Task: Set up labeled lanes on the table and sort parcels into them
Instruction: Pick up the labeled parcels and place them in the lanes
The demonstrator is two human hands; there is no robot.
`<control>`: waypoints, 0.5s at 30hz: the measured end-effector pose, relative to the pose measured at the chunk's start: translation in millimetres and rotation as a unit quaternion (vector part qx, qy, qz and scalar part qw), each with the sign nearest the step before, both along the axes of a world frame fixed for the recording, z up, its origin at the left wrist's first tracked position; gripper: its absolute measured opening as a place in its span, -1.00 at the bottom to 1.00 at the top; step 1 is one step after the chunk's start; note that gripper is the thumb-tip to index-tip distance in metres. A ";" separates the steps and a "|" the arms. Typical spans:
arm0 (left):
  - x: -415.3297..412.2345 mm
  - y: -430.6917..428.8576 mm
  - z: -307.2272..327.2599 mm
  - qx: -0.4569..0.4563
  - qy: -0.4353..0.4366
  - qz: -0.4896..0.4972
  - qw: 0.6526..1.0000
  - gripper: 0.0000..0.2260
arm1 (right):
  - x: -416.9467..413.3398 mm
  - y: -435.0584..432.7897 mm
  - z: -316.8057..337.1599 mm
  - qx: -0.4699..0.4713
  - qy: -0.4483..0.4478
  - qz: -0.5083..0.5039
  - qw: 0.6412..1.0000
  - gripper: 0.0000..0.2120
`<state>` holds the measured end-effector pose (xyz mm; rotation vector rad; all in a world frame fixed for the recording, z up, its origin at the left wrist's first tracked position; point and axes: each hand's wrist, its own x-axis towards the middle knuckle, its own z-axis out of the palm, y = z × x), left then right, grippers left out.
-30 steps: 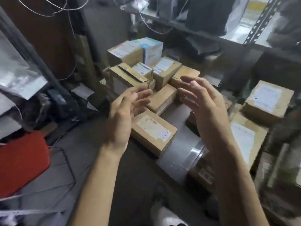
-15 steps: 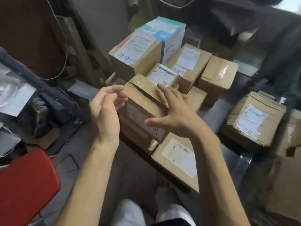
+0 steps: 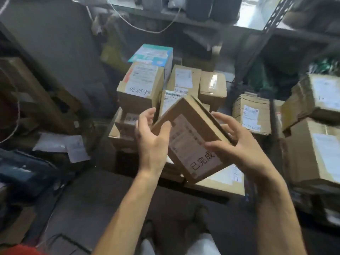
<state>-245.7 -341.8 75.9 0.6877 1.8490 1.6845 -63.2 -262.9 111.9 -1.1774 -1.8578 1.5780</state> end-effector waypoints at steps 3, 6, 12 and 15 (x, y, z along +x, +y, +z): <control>10.8 6.3 2.0 0.010 -0.079 -0.093 0.992 -0.35 | 22.7 -13.6 4.8 -0.032 0.100 -0.076 0.991 -0.32; 28.7 20.3 3.6 0.037 -0.203 -0.265 0.942 -0.38 | 46.0 -24.8 6.4 -0.061 0.172 -0.116 0.976 -0.43; 74.7 37.4 2.8 -0.009 -0.219 -0.334 0.917 -0.34 | 92.0 -35.9 -9.2 -0.132 0.215 -0.199 0.947 -0.43; 101.8 41.0 -0.3 -0.044 -0.231 -0.349 0.907 -0.26 | 117.4 -41.6 -23.3 -0.156 0.213 -0.222 0.939 -0.43</control>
